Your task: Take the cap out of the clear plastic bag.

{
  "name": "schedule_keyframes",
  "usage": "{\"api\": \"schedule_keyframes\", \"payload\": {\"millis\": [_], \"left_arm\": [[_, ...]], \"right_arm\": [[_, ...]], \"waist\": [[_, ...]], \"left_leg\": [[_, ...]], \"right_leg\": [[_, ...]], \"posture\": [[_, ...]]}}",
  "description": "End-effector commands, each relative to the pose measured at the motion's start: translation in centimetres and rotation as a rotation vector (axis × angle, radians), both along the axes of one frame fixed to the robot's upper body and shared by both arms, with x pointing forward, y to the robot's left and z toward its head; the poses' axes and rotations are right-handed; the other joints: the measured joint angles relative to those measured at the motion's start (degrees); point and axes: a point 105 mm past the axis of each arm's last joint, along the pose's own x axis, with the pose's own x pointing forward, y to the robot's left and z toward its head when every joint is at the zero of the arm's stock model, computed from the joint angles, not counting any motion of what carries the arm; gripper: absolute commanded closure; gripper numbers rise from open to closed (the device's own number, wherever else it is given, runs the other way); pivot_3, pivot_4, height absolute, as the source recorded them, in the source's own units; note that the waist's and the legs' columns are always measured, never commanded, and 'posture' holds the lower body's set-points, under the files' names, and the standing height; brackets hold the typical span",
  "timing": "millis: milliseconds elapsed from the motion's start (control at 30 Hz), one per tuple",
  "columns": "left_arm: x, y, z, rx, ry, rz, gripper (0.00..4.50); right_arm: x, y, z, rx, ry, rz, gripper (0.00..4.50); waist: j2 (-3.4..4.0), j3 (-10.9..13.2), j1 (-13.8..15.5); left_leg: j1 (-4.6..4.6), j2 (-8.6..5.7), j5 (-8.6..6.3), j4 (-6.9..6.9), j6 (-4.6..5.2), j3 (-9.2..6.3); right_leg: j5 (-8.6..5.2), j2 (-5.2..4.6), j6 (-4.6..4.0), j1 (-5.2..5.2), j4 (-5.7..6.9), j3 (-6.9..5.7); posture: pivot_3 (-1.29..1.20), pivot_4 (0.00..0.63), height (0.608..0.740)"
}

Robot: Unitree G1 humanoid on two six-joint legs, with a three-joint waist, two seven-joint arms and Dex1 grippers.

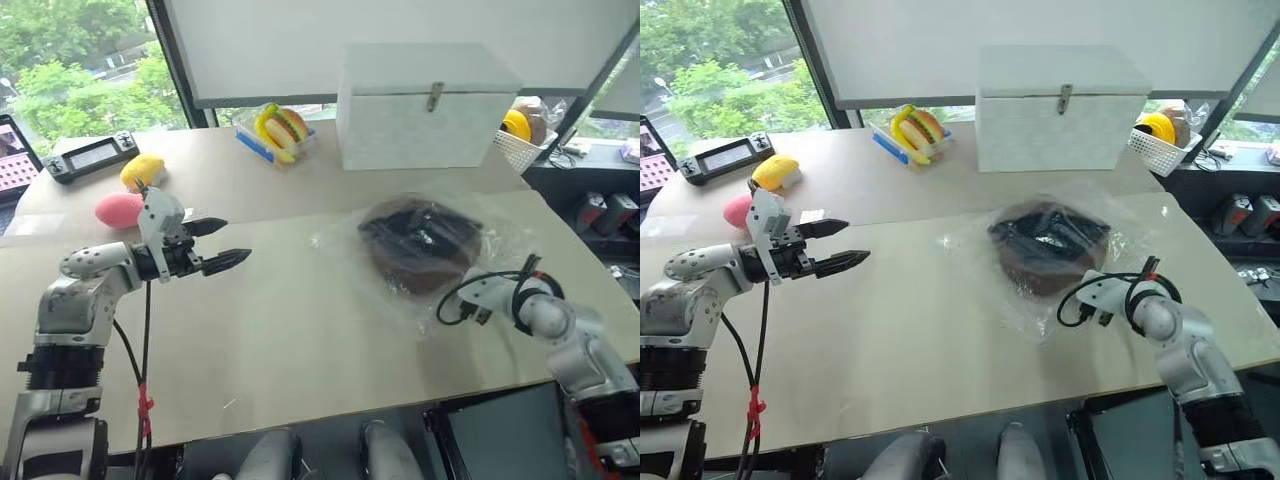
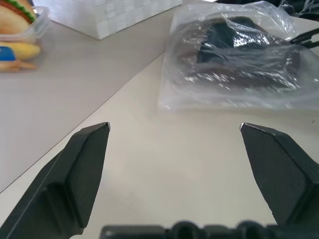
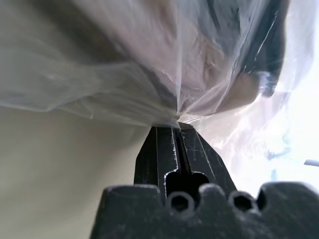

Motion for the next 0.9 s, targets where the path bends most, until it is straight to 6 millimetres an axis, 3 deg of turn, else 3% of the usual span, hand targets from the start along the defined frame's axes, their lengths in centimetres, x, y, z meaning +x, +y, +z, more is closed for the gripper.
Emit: {"api": "schedule_keyframes", "payload": {"millis": [33, 100, 133, 267, 333, 500, 767, 867, 900], "left_arm": [[0.1, -0.2, 1.3, 0.010, -0.057, -0.014, 0.00], [0.2, -0.3, 1.3, 0.012, -0.057, -0.015, 0.00], [0.2, -0.3, 1.3, 0.013, -0.058, -0.015, 0.00], [0.3, -0.4, 1.4, 0.014, -0.060, -0.014, 0.00], [0.4, -0.4, 1.4, 0.015, -0.060, -0.014, 0.00], [0.7, -0.8, 1.4, 0.017, -0.059, -0.023, 0.00], [1.0, -1.4, 1.5, 0.015, -0.059, -0.042, 0.00], [1.1, -1.7, 1.5, 0.016, -0.060, -0.050, 0.00], [1.1, -1.7, 1.5, 0.017, -0.060, -0.052, 0.00]], "right_arm": [[1.7, 0.1, 2.9, -0.128, -0.148, 0.001, 4.41], [2.3, 2.3, 3.9, -0.139, -0.219, 0.081, 4.41], [2.3, 4.4, 4.3, -0.109, -0.257, 0.165, 4.41], [1.4, 10.1, 5.3, 0.026, -0.324, 0.388, 4.41], [-0.1, 14.3, 5.7, 0.101, -0.336, 0.557, 4.41], [-4.1, 20.6, 4.4, 0.095, -0.284, 0.906, 4.41], [-8.0, 22.0, 0.8, -0.046, -0.174, 1.201, 4.41], [-9.0, 19.0, -3.2, -0.194, -0.031, 1.245, 4.41], [-8.3, 16.8, -4.4, -0.253, 0.032, 1.194, 4.41]], "waist": [[0.03, 0.02, -0.36], [0.04, 0.02, -0.44], [0.04, 0.03, -0.46], [0.04, 0.03, -0.58], [0.05, 0.04, -0.58], [0.07, 0.05, -0.40], [0.05, 0.06, 0.20], [0.05, 0.06, 0.34], [0.04, 0.06, 0.42]], "left_leg": [[0.01, 0.00, 0.01, 0.00, -0.01, 0.04], [0.02, 0.00, 0.01, 0.00, -0.01, 0.06], [0.01, -0.01, 0.01, 0.00, 0.00, 0.06], [-0.02, 0.00, -0.02, -0.01, 0.02, 0.05], [-0.05, -0.01, -0.02, -0.01, 0.03, 0.05], [-0.07, -0.03, -0.03, -0.01, 0.04, 0.04], [-0.05, -0.05, -0.02, 0.00, 0.02, 0.01], [-0.03, -0.06, -0.02, 0.00, 0.02, 0.01], [-0.02, -0.08, -0.02, 0.00, 0.02, 0.01]], "right_leg": [[-0.01, 0.00, 0.02, 0.00, 0.00, 0.02], [0.00, 0.00, 0.00, 0.00, 0.00, 0.05], [0.05, 0.00, -0.07, -0.03, 0.01, 0.05], [0.06, 0.03, -0.10, -0.07, 0.00, 0.07], [0.06, 0.03, -0.09, -0.10, -0.02, 0.09], [0.06, 0.03, -0.09, -0.10, -0.02, 0.09], [0.06, 0.04, -0.09, -0.10, -0.01, 0.07], [0.06, 0.06, -0.09, -0.09, 0.00, 0.08], [0.06, 0.06, -0.09, -0.07, 0.00, 0.08]], "posture": [[0.00, 0.150, 0.740], [0.00, 0.150, 0.740], [0.00, 0.150, 0.740], [0.00, 0.150, 0.740], [0.00, 0.150, 0.740], [0.00, 0.150, 0.740], [0.00, 0.150, 0.740], [0.00, 0.150, 0.740], [0.00, 0.150, 0.740]]}}
